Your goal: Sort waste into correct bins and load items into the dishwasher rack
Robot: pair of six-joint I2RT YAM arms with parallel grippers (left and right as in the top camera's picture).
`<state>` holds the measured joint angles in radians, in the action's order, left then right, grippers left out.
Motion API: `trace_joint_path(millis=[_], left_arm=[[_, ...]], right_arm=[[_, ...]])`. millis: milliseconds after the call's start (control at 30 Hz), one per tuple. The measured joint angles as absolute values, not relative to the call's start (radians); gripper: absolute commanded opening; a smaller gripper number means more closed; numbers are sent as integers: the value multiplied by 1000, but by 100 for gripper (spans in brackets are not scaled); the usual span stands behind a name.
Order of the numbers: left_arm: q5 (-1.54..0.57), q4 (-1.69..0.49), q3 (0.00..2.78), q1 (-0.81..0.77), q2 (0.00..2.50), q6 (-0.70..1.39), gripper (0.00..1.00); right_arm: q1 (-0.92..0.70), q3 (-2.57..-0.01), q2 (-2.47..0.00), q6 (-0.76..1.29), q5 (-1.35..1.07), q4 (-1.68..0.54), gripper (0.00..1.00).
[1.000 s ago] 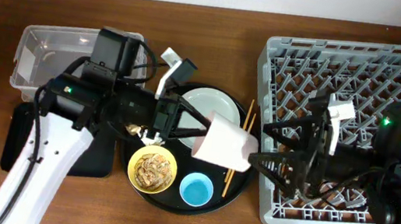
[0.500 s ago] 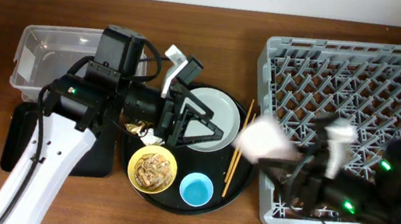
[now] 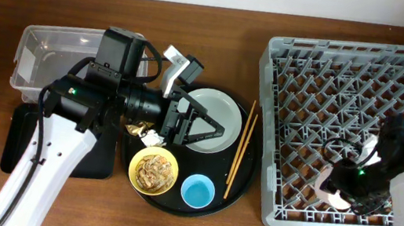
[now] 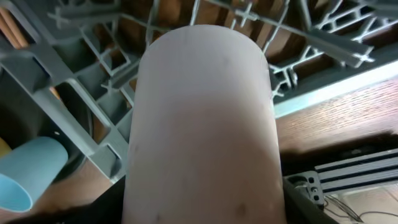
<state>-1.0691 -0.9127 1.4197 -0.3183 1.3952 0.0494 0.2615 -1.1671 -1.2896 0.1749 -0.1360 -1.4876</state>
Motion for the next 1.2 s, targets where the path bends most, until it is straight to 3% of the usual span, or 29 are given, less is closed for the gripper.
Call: trace_joint_path(millis=[33, 100, 133, 333, 400, 467, 533, 600, 700, 733, 800, 833, 1000, 1067, 1100, 1167, 1200], left_arm=[[-1065, -912, 1420, -318, 1395, 49, 100], [-1061, -913, 1420, -318, 1395, 49, 100], [-1060, -915, 1420, -318, 1395, 49, 100], [-1065, -958, 1420, -318, 1395, 51, 100], [-1048, -973, 1420, -318, 1395, 52, 84], [-884, -1086, 1428, -339, 1395, 70, 79], [-476, -1217, 1414, -480, 1395, 191, 70], [-172, -1213, 1300, -645, 1392, 384, 67], [-33, -980, 1053, -778, 1398, 504, 43], [-25, -944, 1005, -792, 1400, 511, 39], [-12, -843, 902, -795, 1404, 529, 9], [-10, -805, 889, -795, 1428, 532, 1], [-71, -868, 1050, -788, 1442, 525, 1], [-191, -963, 1275, -625, 1414, 488, 1], [-353, -903, 1321, -532, 1393, 451, 1], [-916, -686, 1339, -347, 1386, 386, 1], [-1066, -594, 1335, -332, 1385, 392, 1]], right_arm=[[262, -1150, -1289, 167, -141, -1456, 53], [262, -1102, -1290, 157, -156, -1362, 80], [262, -1088, -1293, 162, -163, -1355, 86], [262, -1219, -1273, 161, -210, -1430, 84], [262, -1301, -1180, 128, -328, -1453, 83], [216, -1311, -1062, 120, -401, -1453, 84], [156, -1317, -955, 120, -440, -1458, 84], [152, -1319, -966, 120, -447, -1465, 84], [152, -1319, -990, 120, -448, -1468, 84], [151, -1319, -991, 120, -448, -1469, 84], [151, -1319, -992, 120, -448, -1469, 84], [151, -1319, -992, 120, -448, -1470, 84], [150, -1319, -992, 119, -448, -1479, 84], [150, -1319, -992, 118, -500, -1472, 81], [150, -1319, -993, 88, -591, -1456, 83], [149, -1319, -994, -38, -902, -1415, 88], [146, -1318, -993, -59, -983, -1385, 89]])
